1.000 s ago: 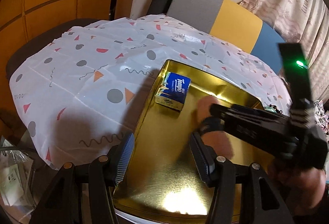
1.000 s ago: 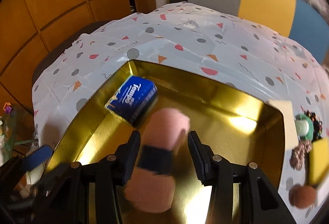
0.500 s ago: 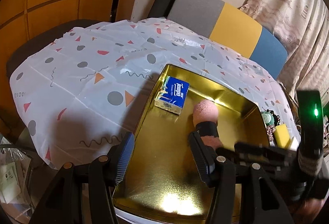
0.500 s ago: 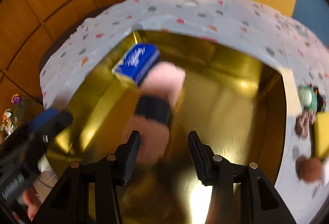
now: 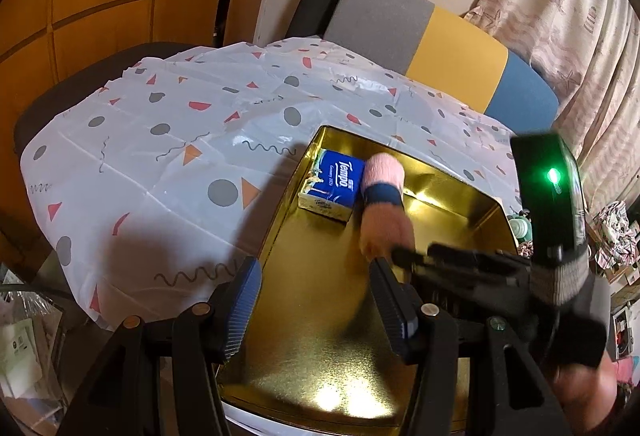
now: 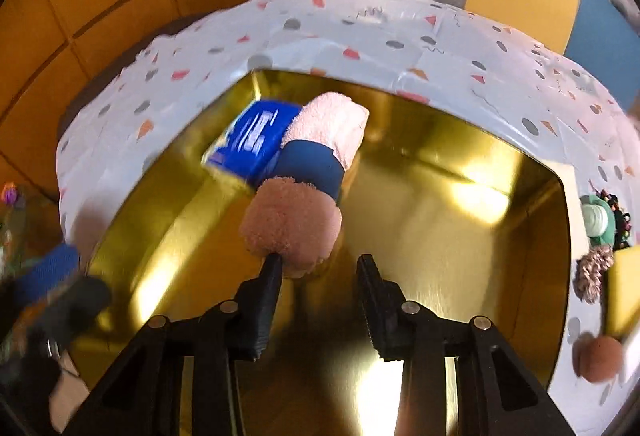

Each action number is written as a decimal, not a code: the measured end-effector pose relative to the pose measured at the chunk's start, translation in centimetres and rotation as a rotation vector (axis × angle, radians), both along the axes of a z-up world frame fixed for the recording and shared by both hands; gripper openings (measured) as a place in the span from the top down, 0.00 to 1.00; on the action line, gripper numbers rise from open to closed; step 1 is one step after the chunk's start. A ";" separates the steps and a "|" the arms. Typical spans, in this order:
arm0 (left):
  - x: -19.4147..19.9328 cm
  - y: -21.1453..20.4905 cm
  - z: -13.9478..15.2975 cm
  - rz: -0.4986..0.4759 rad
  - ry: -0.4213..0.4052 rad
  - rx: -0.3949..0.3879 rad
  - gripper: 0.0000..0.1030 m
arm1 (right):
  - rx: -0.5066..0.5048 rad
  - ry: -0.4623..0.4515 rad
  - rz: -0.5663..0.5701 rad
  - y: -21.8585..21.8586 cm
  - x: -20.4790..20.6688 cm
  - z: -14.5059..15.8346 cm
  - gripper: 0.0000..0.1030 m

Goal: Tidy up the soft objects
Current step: 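Lower the pink towel into the gold tray and open the right gripper, then move the right gripper to the white sponge and grasp it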

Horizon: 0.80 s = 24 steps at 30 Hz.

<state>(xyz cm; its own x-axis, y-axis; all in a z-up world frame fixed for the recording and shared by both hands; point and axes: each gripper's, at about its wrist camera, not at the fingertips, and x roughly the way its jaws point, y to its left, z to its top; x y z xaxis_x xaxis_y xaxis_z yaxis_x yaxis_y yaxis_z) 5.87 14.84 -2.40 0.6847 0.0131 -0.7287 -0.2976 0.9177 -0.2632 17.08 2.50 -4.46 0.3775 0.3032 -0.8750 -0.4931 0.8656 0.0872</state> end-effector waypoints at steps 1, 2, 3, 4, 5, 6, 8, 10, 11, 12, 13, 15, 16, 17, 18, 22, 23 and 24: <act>0.0 0.0 0.0 -0.002 0.000 0.000 0.45 | 0.019 0.017 -0.009 -0.2 0.3 0.0 0.61; 0.0 0.0 0.0 -0.003 -0.001 0.000 0.45 | 0.049 0.036 -0.019 -0.7 0.2 0.2 0.61; 0.0 0.0 0.0 -0.005 -0.003 0.001 0.45 | 0.072 0.048 -0.022 -1.1 0.0 0.4 0.61; 0.0 -0.1 -0.1 -0.010 -0.006 -0.002 0.45 | 0.084 0.050 -0.020 -1.4 -0.3 0.6 0.59; 0.0 -0.2 -0.1 -0.021 -0.008 -0.009 0.45 | 0.091 0.037 -0.020 -2.0 -0.8 1.0 0.54; 0.0 -0.4 -0.2 -0.033 -0.007 -0.019 0.45 | 0.095 0.019 -0.023 -2.5 -1.3 1.4 0.52; 0.1 -0.9 -0.2 -0.061 -0.006 -0.031 0.45 | 0.111 -0.030 -0.041 -3.9 -2.5 2.4 0.45; 0.1 -1.7 -0.1 -0.091 -0.007 -0.014 0.45 | 0.130 -0.071 -0.072 -5.6 -3.2 3.3 0.44; 0.0 -2.3 0.0 -0.107 -0.010 0.005 0.45 | 0.143 -0.090 -0.091 -6.6 -3.6 3.9 0.44; 0.0 -2.8 0.2 -0.120 -0.014 0.019 0.45 | 0.155 -0.109 -0.111 -7.6 -4.0 4.4 0.44; -0.1 -3.3 0.3 -0.138 -0.018 0.033 0.45 | 0.163 -0.125 -0.129 -8.4 -4.1 4.8 0.42; -0.1 -4.6 0.3 -0.190 -0.013 0.059 0.45 | 0.172 -0.164 -0.180 -10.3 -4.8 5.6 0.36; -0.2 -5.2 0.2 -0.209 -0.008 0.067 0.45 | 0.174 -0.178 -0.207 -11.1 -4.9 5.9 0.34; -0.2 -5.7 0.1 -0.231 -0.002 0.069 0.45 | 0.178 -0.190 -0.238 -12.2 -5.2 6.1 0.34; -0.3 -6.3 0.0 -0.263 0.000 0.059 0.45 | 0.182 -0.193 -0.260 -13.0 -5.3 6.1 0.34; -0.7 -8.3 -0.3 -0.375 0.000 -0.019 0.45 | 0.170 -0.175 -0.351 -16.5 -6.0 5.0 0.34; -1.0 -9.1 -0.3 -0.406 -0.005 -0.021 0.45 | 0.166 -0.161 -0.377 -17.5 -6.2 4.5 0.34; -1.2 -9.7 -0.2 -0.428 -0.009 -0.017 0.45 | 0.165 -0.148 -0.399 -18.3 -6.4 4.0 0.34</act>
